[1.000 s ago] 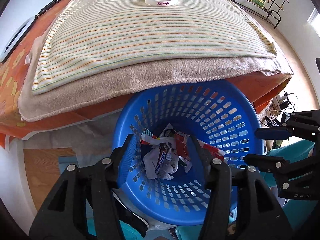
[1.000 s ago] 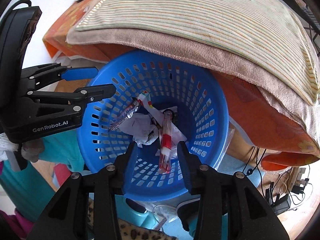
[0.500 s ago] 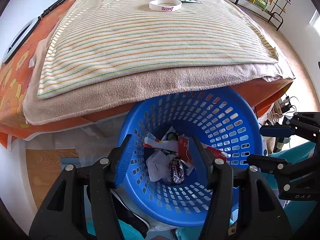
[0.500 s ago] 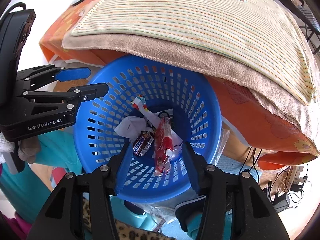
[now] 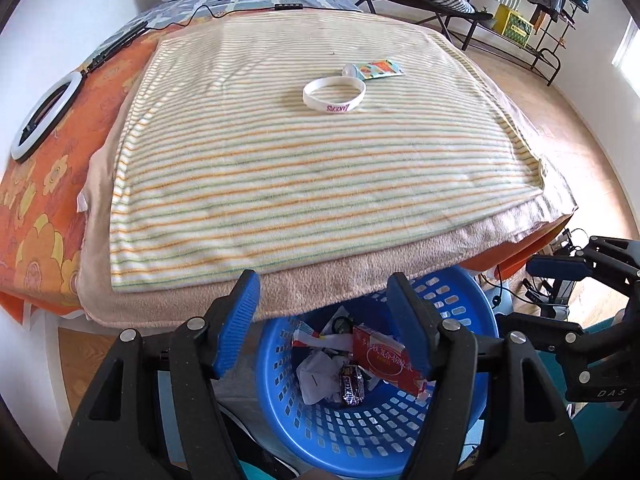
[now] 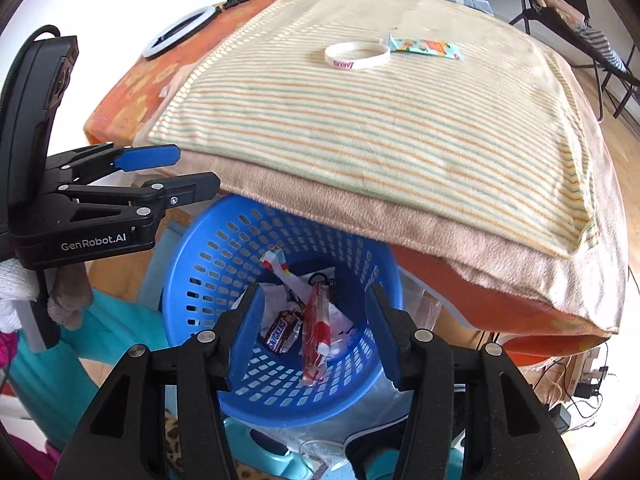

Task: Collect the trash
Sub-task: 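Move both tools back over the towel toward the white band and tube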

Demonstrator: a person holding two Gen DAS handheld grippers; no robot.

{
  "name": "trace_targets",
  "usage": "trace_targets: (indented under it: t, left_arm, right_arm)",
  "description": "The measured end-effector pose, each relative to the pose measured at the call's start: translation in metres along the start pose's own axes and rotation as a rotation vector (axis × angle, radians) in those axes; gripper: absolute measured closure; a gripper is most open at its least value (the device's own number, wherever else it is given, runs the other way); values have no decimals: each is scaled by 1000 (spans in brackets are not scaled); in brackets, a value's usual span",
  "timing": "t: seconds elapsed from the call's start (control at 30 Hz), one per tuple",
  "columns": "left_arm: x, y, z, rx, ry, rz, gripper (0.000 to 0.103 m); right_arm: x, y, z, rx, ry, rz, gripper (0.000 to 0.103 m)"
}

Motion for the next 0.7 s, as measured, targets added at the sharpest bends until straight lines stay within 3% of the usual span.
trace_targets:
  t: [0.3,0.7]
  left_arm:
    - [-45,2,-3,14,1,61,35]
    - [-100,33,2,46,10,42,35]
  right_arm:
    - [-51,-27,42,73,46,156,36]
    - [-126,-13,90,20,216,145,36]
Point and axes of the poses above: each gripper's, at about its wrist camera, not at the fingertips, and y roughly the way its jaws point, z to its right, x to its underside, the point moved 3 cm from there along y, roughly the way its jaws point
